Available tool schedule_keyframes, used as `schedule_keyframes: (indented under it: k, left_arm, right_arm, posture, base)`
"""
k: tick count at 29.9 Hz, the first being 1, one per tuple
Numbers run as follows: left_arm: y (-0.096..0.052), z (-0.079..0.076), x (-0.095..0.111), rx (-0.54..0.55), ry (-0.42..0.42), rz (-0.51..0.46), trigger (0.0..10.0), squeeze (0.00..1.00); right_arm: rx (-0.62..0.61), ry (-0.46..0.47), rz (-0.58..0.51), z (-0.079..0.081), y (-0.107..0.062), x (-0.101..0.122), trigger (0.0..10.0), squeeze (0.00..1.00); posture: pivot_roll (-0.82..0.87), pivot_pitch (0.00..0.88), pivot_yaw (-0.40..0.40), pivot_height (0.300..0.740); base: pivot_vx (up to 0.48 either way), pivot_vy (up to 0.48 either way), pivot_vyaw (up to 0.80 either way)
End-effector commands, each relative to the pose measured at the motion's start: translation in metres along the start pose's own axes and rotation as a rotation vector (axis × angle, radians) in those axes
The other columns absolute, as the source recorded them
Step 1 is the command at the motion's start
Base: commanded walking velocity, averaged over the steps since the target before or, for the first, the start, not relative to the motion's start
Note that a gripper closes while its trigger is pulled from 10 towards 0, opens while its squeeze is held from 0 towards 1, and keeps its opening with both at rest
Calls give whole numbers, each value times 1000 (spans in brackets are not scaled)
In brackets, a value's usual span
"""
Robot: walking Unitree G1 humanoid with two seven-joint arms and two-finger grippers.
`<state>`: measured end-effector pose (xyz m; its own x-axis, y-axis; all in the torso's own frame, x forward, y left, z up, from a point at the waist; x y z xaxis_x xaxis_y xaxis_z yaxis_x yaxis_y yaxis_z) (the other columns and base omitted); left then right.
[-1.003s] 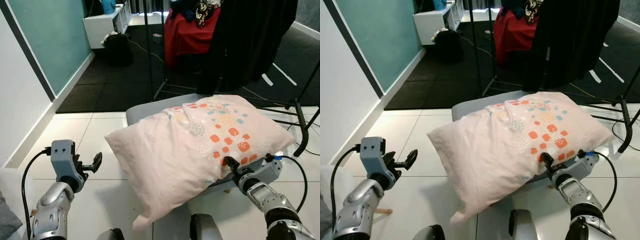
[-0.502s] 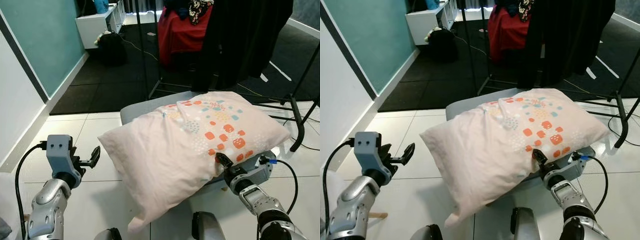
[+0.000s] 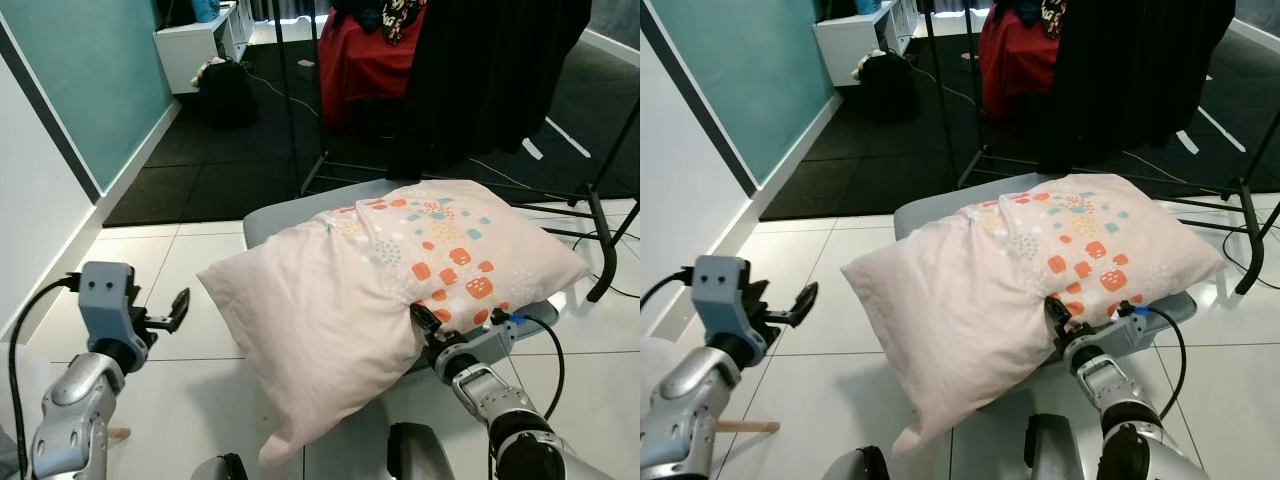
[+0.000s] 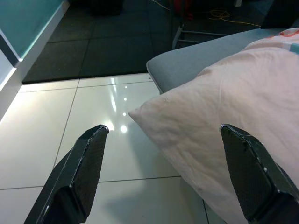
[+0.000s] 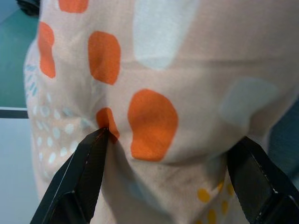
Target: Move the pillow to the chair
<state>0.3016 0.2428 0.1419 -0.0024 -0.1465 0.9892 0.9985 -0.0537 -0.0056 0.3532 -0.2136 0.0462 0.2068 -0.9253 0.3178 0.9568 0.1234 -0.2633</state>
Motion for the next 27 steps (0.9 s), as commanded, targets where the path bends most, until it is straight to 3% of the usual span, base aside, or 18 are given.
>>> schedule_keyframes:
  k: [1, 11, 12, 25, 27]
  left_arm:
    - [-3, 1, 3, -9, 7, 2, 10000, 0]
    - [-6, -4, 3, -17, 2, 4, 10000, 0]
    - [-6, -5, 4, -18, 2, 3, 10000, 0]
    - [-3, -5, 6, -19, -9, 2, 10000, 0]
    - [-2, -6, 7, -21, -12, 0, 10000, 0]
  right_arm:
    - [7, 1, 47, 1, 2, -14, 10000, 0]
    - [75, 33, 70, 7, 3, -18, 10000, 0]
    - [75, 26, 65, 8, 4, -17, 0, 0]
    - [122, 17, -62, 20, 3, 18, 0, 0]
    - [140, -21, -75, 24, 3, 25, 0, 0]
  posture:
    - [-7, 138, 100, 480]
    - [-1, 151, 92, 480]
    - [-8, 151, 80, 480]
    - [-45, 165, 84, 480]
    - [-49, 164, 84, 480]
  base:
    - [0, 0, 0]
    - [0, 0, 0]
    - [0, 0, 0]
    - [0, 0, 0]
    - [0, 0, 0]
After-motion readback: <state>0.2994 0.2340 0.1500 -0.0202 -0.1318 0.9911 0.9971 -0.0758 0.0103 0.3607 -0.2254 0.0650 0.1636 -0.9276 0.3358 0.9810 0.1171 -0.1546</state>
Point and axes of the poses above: a point about 5 cm out from each wrist's last joint towards the gripper, its own y axis pointing out of the wrist towards the gripper, its own x axis along the axis of the wrist's last joint, z = x × y, the point moved 2 cm from there along y, pointing out of the wrist towards the gripper, and after that the axes turned 9 degrees about y, right-handed, at the moved point
